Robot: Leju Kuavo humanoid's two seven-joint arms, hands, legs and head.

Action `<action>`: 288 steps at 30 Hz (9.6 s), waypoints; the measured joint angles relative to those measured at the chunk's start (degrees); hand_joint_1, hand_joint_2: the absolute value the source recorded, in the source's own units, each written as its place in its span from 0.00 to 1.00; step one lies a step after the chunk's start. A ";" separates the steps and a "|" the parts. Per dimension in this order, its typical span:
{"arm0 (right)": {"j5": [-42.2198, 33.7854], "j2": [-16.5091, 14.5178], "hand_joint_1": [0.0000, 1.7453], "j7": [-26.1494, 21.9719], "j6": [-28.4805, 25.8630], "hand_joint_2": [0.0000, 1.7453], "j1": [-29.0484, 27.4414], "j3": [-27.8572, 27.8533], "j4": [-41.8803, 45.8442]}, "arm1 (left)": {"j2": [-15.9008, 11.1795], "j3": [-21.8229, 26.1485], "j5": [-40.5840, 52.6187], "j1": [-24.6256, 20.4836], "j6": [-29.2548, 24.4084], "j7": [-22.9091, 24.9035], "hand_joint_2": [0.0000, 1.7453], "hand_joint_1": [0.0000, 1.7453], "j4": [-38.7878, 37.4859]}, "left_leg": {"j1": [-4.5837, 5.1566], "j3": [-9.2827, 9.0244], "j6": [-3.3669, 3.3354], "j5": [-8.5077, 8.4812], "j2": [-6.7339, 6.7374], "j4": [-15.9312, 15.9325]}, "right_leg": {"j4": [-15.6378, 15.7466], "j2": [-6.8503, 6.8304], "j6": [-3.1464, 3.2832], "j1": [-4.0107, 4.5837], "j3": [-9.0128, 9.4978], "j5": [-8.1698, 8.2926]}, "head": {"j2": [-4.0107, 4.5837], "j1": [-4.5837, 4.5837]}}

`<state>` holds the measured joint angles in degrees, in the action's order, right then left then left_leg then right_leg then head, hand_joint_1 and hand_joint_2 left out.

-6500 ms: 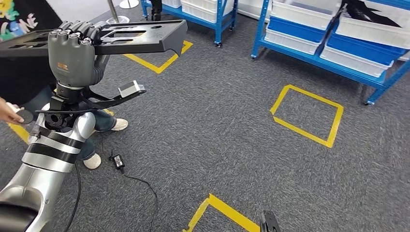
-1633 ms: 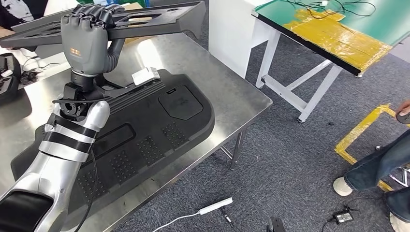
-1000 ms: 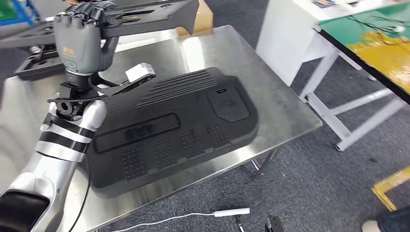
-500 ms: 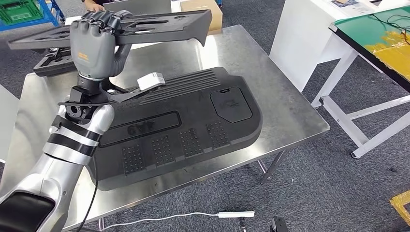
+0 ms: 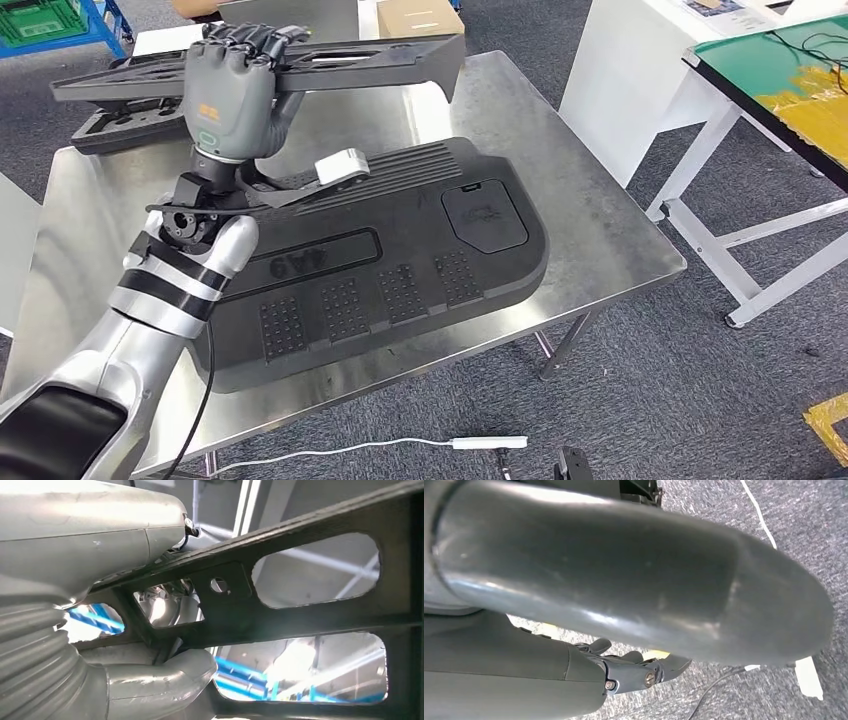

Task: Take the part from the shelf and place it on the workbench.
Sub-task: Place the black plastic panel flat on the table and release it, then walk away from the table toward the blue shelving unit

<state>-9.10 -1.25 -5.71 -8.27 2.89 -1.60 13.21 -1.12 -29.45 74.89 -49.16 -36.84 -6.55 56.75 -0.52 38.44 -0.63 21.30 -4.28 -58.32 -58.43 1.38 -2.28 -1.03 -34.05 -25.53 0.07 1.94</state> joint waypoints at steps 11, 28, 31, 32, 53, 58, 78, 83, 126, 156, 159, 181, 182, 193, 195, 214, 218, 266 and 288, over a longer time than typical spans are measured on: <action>0.67 -0.07 0.00 0.72 0.38 0.00 0.19 0.00 0.01 | 3.77 -5.07 4.84 -6.58 6.68 9.45 1.00 1.00 -15.16 | 0.46 0.15 -0.16 -0.09 0.00 -0.19 | 0.01 0.00 -0.16 -0.34 -0.04 0.10 | 0.00 0.01; 1.35 -0.15 0.00 0.90 0.63 0.00 0.38 0.00 0.17 | 7.15 -9.83 9.44 -9.37 21.14 13.02 1.00 1.00 -30.20 | 0.46 0.20 -0.17 -0.08 0.00 -0.22 | 0.01 0.00 -0.16 -0.33 -0.07 0.10 | 0.00 0.02; 1.49 -0.13 0.00 0.88 0.85 0.00 0.38 0.00 0.22 | 7.56 -10.74 9.30 -8.73 22.36 12.54 1.00 1.00 -31.11 | 0.46 0.21 -0.17 -0.08 0.00 -0.23 | 0.01 0.00 -0.16 -0.33 -0.08 0.10 | 0.00 0.01; 1.54 -0.13 0.00 0.88 0.92 0.00 0.38 0.00 0.26 | 7.68 -10.93 9.13 -8.57 22.71 12.40 1.00 1.00 -31.34 | 0.46 0.21 -0.17 -0.08 0.00 -0.23 | 0.01 0.00 -0.16 -0.33 -0.08 0.10 | 0.00 0.01; 1.87 -0.06 0.00 0.10 1.26 0.00 -0.38 -1.82 0.32 | 9.88 -12.05 3.32 -9.32 31.36 8.65 1.00 0.00 -32.40 | 0.46 0.21 -0.17 -0.09 -0.02 -0.23 | 0.01 0.00 -0.16 -0.33 -0.08 0.10 | 0.00 0.02; 1.89 -0.04 0.00 -0.20 1.33 0.00 -0.56 -2.36 0.32 | 10.22 -12.23 2.49 -10.25 32.90 8.37 1.00 0.00 -32.36 | 0.46 0.21 -0.17 -0.09 -0.02 -0.23 | 0.01 0.00 -0.16 -0.33 -0.08 0.10 | 0.00 0.02; 1.97 -0.04 0.00 -0.94 1.39 0.00 -1.22 -4.24 0.32 | 11.15 -11.74 -5.00 -13.27 38.82 6.18 1.00 0.00 -31.43 | 0.46 0.21 -0.17 -0.09 -0.02 -0.24 | 0.01 0.00 -0.16 -0.33 -0.07 0.10 | 0.00 0.02; 2.75 -0.10 0.00 -1.18 1.36 0.00 -1.57 -5.04 0.32 | 10.94 -10.79 -10.32 -13.24 37.09 3.53 1.00 0.00 -28.93 | 0.61 0.38 -0.68 0.21 -0.01 -0.66 | 0.11 -0.01 -0.32 -0.69 -0.01 0.14 | 0.00 0.05; 7.95 -0.61 0.00 -0.97 1.95 0.00 -2.26 -10.38 0.68 | 7.27 -10.44 -26.30 -11.06 34.92 2.54 1.00 0.00 -22.13 | 1.18 -0.64 -1.05 2.09 3.66 -1.57 | 0.80 -2.48 -0.77 -0.33 2.14 -1.16 | 0.00 0.32; 10.49 -0.99 0.00 -0.09 2.30 0.00 -2.25 -12.21 1.00 | 5.43 -9.85 -26.83 -9.69 31.57 2.87 0.00 0.00 -20.78 | -0.40 1.57 1.17 8.93 3.61 -13.27 | 0.38 -2.34 0.86 -0.85 -1.45 2.51 | 0.00 0.51; 10.64 -1.04 0.00 -0.06 2.31 0.00 -2.18 -12.32 1.10 | 5.36 -9.69 -26.83 -9.92 31.49 2.85 0.00 0.00 -20.71 | -0.59 -5.04 1.18 6.69 3.84 -3.05 | -0.06 -2.44 -0.06 -0.71 -2.37 3.21 | 0.00 0.46; 11.90 -0.92 0.00 0.05 3.01 0.00 -2.00 -13.26 1.63 | 4.09 -8.80 -27.82 -9.71 31.16 2.66 0.00 0.00 -19.79 | 0.11 4.59 0.31 2.05 3.81 -4.29 | 1.58 -1.94 1.32 -0.24 3.17 -0.64 | 0.00 -0.12; 11.96 -0.93 0.00 0.04 3.02 0.00 -2.00 -13.28 1.66 | 3.98 -8.77 -27.87 -9.69 31.16 2.65 0.00 0.00 -19.79 | 0.00 5.40 0.62 5.13 3.87 -7.76 | 1.55 -2.06 1.52 -0.20 2.47 -0.04 | 0.00 -0.03; 13.67 -1.01 0.00 -0.13 3.17 0.00 -2.10 -13.44 1.76 | 3.21 -8.27 -28.15 -9.06 30.70 2.31 0.00 0.00 -19.37 | -0.89 -4.72 1.75 6.07 3.73 -2.25 | 0.49 -2.49 -1.58 -0.87 -2.65 3.61 | 0.00 0.33; 14.05 -1.04 0.00 -0.14 3.20 0.00 -2.11 -13.61 1.77 | 3.20 -8.24 -28.01 -9.07 30.76 2.43 0.00 0.00 -19.06 | -0.79 -4.16 0.39 5.34 3.70 -2.02 | -0.97 -2.40 -1.86 -1.03 -3.85 2.59 | 0.00 0.17; 17.62 -1.11 0.00 -0.28 3.02 0.00 -1.78 -14.21 2.17 | 2.71 -7.95 -27.77 -9.49 31.15 3.12 0.00 0.00 -17.22 | -0.31 -3.53 -2.32 0.19 3.90 2.68 | 0.75 -1.66 -1.25 0.33 -0.01 0.72 | 0.00 -0.14; 17.93 -1.10 0.00 -0.28 3.09 0.00 -1.68 -14.20 2.20 | 2.74 -8.02 -27.77 -9.63 31.16 3.12 0.00 0.00 -17.06 | -1.17 -3.43 -1.54 -1.72 3.18 4.76 | -10.67 -1.43 -1.49 -0.53 -5.20 -4.62 | 0.00 -0.22; 18.94 -1.25 0.00 1.46 3.99 0.00 -1.50 -18.13 2.57 | 3.37 -2.46 -40.95 -8.19 34.13 3.82 0.00 0.00 -19.04 | 1.95 -1.77 -1.47 1.85 5.75 -0.79 | 0.77 -6.90 0.43 0.92 0.03 1.28 | 0.00 0.95; 21.56 -1.18 0.00 -0.81 3.61 0.00 -1.27 -18.41 2.61 | 2.08 -1.92 -39.00 -6.96 28.88 1.60 0.00 0.00 -16.42 | 1.90 -1.74 -1.48 1.84 5.78 -0.79 | 0.75 -6.86 0.43 0.98 0.02 1.28 | 0.00 0.94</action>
<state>12.45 -2.43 -6.52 -4.66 1.62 -20.01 15.82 0.96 -31.37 35.89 -56.11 -7.96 -4.96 40.34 1.38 36.70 -2.10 23.13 1.50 -59.10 -57.69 -5.48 -1.85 -0.05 -34.03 -24.25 0.07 2.88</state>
